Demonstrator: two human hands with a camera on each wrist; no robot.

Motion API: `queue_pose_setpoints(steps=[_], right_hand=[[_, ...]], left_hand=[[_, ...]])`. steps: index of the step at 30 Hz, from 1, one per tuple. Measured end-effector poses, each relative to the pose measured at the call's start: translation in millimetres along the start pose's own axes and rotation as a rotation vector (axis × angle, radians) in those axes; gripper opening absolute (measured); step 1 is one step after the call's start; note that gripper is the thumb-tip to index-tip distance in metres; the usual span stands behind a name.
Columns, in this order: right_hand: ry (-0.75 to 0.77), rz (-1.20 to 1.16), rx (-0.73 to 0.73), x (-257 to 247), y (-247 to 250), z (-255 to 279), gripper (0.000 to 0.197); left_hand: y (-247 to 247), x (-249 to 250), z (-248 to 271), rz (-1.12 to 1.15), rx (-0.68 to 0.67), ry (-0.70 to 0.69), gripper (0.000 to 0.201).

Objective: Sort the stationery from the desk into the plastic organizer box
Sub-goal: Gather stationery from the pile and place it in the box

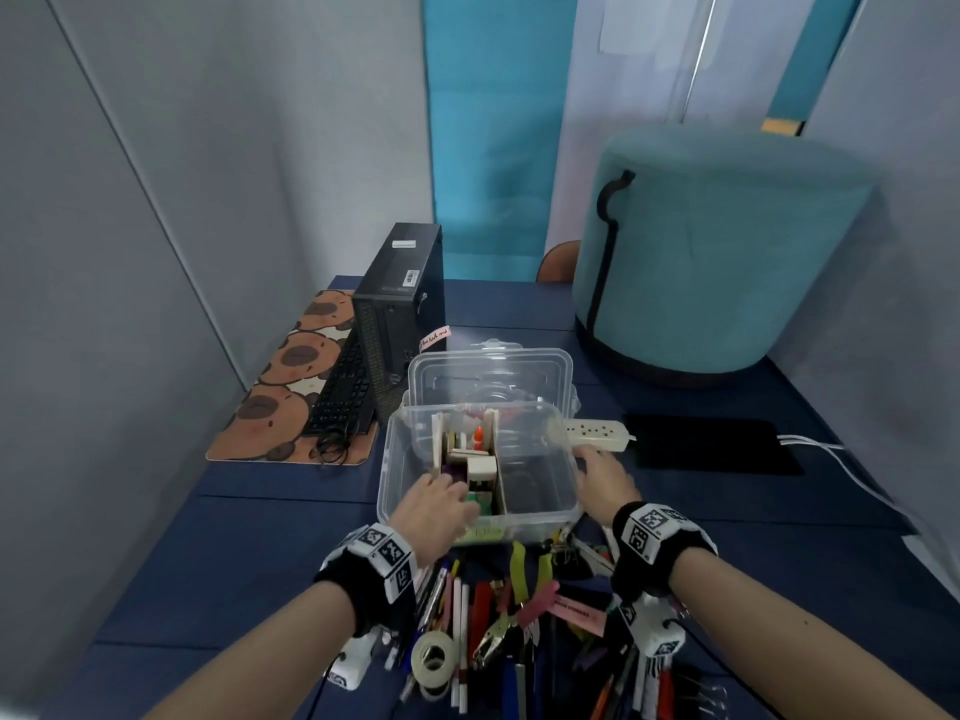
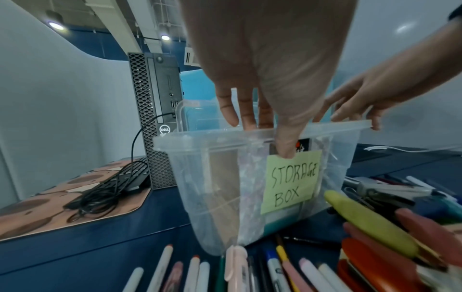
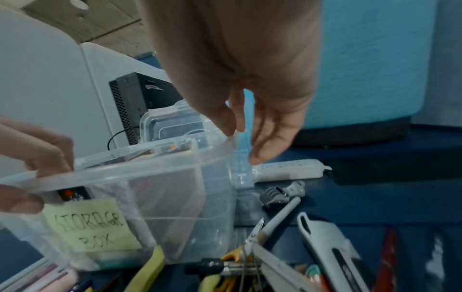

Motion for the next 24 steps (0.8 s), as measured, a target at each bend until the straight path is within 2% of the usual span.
queue_pose_setpoints(steps=[4, 9, 12, 14, 16, 19, 22, 24], right_hand=[[-0.055, -0.15, 0.007, 3, -7, 5, 0.029], [-0.091, -0.183, 0.0, 0, -13, 9, 0.03], [-0.105, -0.277, -0.021, 4, -14, 25, 0.034], [-0.119, -0.308, 0.009, 15, -19, 42, 0.025], [-0.129, -0.32, 0.0, 24, -27, 66, 0.012], [-0.054, -0.248, -0.136, 36, -50, 100, 0.011], [0.003, -0.138, -0.278, 45, -71, 127, 0.018], [0.059, -0.073, -0.34, 50, -82, 140, 0.033]], left_hand=[[2, -3, -2, -0.07, -0.02, 0.025, 0.028], [6, -2, 0, -0.08, -0.056, 0.089, 0.035], [8, 8, 12, 0.018, 0.052, 0.125, 0.044], [8, 23, 23, 0.127, 0.176, 0.093, 0.036], [2, 44, 34, 0.238, 0.203, -0.004, 0.023], [-19, 72, 48, 0.286, 0.042, -0.045, 0.022], [-40, 83, 52, 0.34, -0.131, 0.07, 0.035], [-52, 87, 51, 0.391, -0.203, 0.114, 0.043]])
Point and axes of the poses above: each hand's wrist, its own z-axis away from the middle knuckle, its own y-axis out of the back of the hand, x = y × z, the point moved 2 cm from there along -z, towards the middle knuckle, and after that the axes turned 8 degrees about y, right-handed, at the moved point
